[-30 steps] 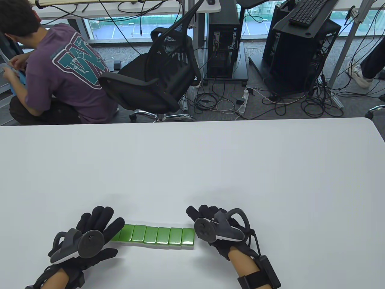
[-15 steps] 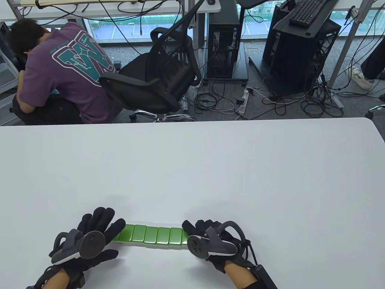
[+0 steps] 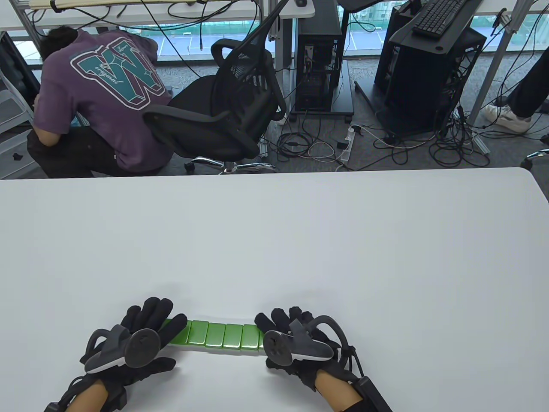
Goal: Flip mahjong tiles upright in a row
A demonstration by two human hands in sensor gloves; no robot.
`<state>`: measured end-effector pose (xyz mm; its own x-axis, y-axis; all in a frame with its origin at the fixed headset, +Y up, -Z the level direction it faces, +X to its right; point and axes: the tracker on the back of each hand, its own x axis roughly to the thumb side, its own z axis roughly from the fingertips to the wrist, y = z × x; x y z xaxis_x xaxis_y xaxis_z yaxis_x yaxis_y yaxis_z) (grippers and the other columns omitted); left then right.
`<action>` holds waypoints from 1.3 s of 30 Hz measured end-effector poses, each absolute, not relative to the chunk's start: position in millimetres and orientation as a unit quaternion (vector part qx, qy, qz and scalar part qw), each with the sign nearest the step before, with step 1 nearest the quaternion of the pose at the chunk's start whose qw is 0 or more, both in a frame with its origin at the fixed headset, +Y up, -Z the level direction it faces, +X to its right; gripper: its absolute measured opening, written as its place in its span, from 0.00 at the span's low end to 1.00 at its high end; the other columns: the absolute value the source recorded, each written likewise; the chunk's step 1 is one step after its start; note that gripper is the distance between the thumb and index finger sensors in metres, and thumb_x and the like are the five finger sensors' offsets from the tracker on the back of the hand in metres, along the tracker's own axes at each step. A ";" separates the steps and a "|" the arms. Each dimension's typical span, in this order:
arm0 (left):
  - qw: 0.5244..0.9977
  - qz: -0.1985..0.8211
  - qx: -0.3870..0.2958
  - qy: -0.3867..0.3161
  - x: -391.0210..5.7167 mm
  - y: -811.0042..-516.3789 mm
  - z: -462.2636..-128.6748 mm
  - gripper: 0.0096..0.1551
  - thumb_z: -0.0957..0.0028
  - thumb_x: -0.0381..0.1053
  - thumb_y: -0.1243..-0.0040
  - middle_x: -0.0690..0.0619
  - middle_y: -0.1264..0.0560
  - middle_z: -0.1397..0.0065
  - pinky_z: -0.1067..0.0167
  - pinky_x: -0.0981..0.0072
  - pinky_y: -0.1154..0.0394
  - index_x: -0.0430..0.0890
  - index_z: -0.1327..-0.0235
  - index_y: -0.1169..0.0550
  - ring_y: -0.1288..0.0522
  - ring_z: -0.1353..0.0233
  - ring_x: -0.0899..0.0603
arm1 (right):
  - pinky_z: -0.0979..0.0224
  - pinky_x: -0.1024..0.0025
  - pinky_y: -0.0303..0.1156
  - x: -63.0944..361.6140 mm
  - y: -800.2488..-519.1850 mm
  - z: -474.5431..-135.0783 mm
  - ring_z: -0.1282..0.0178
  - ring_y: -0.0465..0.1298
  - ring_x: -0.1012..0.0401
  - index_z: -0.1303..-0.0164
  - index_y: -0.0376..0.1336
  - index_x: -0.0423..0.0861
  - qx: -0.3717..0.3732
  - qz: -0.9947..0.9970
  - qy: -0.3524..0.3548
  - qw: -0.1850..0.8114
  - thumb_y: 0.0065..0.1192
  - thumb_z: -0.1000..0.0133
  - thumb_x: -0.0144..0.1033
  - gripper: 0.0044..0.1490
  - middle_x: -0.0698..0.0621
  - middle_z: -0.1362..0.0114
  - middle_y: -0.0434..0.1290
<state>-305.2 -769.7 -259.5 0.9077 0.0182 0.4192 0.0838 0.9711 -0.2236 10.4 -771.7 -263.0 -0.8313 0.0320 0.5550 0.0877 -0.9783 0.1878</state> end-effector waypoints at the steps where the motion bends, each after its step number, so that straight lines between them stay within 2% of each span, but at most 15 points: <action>1: 0.968 -0.014 -0.125 -0.215 -303.4 -772.1 -262.9 0.55 0.66 0.75 0.46 0.64 0.71 0.17 0.17 0.39 0.62 0.74 0.31 0.61 0.69 0.13 0.45 | 0.22 0.34 0.53 6.9 -773.1 -263.9 0.22 0.47 0.31 0.22 0.31 0.55 -0.290 -0.951 -0.107 0.006 0.54 0.52 0.65 0.59 0.43 0.14 0.42; 5: 0.963 0.003 -0.174 -0.208 -299.9 -781.3 -278.8 0.56 0.65 0.76 0.47 0.65 0.73 0.18 0.17 0.39 0.65 0.75 0.33 0.65 0.71 0.13 0.45 | 0.22 0.29 0.44 -9.6 -783.0 -269.8 0.20 0.37 0.31 0.25 0.23 0.56 -0.280 -0.948 -0.153 -0.001 0.47 0.50 0.69 0.59 0.44 0.14 0.30; 7: 0.960 0.017 -0.190 -0.203 -300.6 -783.7 -287.1 0.56 0.65 0.76 0.47 0.65 0.73 0.18 0.17 0.39 0.66 0.75 0.33 0.65 0.72 0.13 0.45 | 0.22 0.27 0.43 -15.2 -786.6 -272.2 0.21 0.35 0.31 0.26 0.19 0.56 -0.272 -0.947 -0.170 0.009 0.42 0.48 0.71 0.59 0.44 0.15 0.26; 11: 0.949 0.048 -0.237 -0.202 -300.8 -791.4 -300.3 0.56 0.63 0.76 0.48 0.66 0.74 0.18 0.17 0.39 0.67 0.74 0.32 0.66 0.73 0.13 0.46 | 0.22 0.26 0.43 -22.9 -792.5 -274.0 0.20 0.35 0.31 0.25 0.16 0.52 -0.256 -0.946 -0.194 0.031 0.35 0.46 0.74 0.60 0.43 0.15 0.24; 13: 0.932 0.067 -0.286 -0.213 -299.0 -800.0 -304.3 0.56 0.61 0.77 0.50 0.66 0.75 0.18 0.19 0.39 0.70 0.73 0.31 0.67 0.75 0.14 0.45 | 0.22 0.26 0.41 -25.5 -794.7 -273.2 0.20 0.33 0.31 0.25 0.15 0.51 -0.251 -0.946 -0.203 0.042 0.32 0.43 0.74 0.59 0.42 0.15 0.25; 16: 0.929 0.110 -0.289 -0.205 -301.4 -800.9 -305.3 0.55 0.61 0.78 0.49 0.65 0.73 0.17 0.20 0.40 0.73 0.72 0.29 0.64 0.76 0.15 0.42 | 0.22 0.26 0.42 -26.4 -794.2 -272.6 0.20 0.33 0.31 0.23 0.17 0.50 -0.253 -0.945 -0.203 0.043 0.29 0.42 0.74 0.57 0.42 0.14 0.27; 22: 0.930 0.111 -0.291 -0.193 -298.9 -801.7 -302.3 0.53 0.59 0.78 0.49 0.65 0.71 0.16 0.20 0.41 0.74 0.72 0.29 0.62 0.76 0.14 0.43 | 0.21 0.28 0.41 -27.5 -794.8 -271.6 0.20 0.33 0.30 0.22 0.18 0.51 -0.262 -0.942 -0.205 0.043 0.28 0.40 0.72 0.54 0.40 0.14 0.26; 28: 0.933 0.118 -0.286 -0.181 -288.0 -801.9 -290.8 0.52 0.57 0.77 0.49 0.65 0.69 0.16 0.19 0.42 0.74 0.70 0.28 0.61 0.75 0.14 0.45 | 0.20 0.28 0.40 -20.5 -795.9 -272.9 0.18 0.31 0.34 0.23 0.18 0.52 -0.271 -0.939 -0.209 0.040 0.30 0.41 0.71 0.54 0.42 0.14 0.26; 39: 0.938 0.118 -0.282 -0.163 -280.6 -801.6 -287.2 0.50 0.58 0.77 0.47 0.68 0.68 0.16 0.19 0.41 0.74 0.76 0.31 0.61 0.74 0.13 0.46 | 0.18 0.30 0.38 -14.1 -795.0 -273.5 0.17 0.30 0.38 0.24 0.17 0.54 -0.272 -0.938 -0.212 0.039 0.31 0.42 0.71 0.54 0.44 0.14 0.25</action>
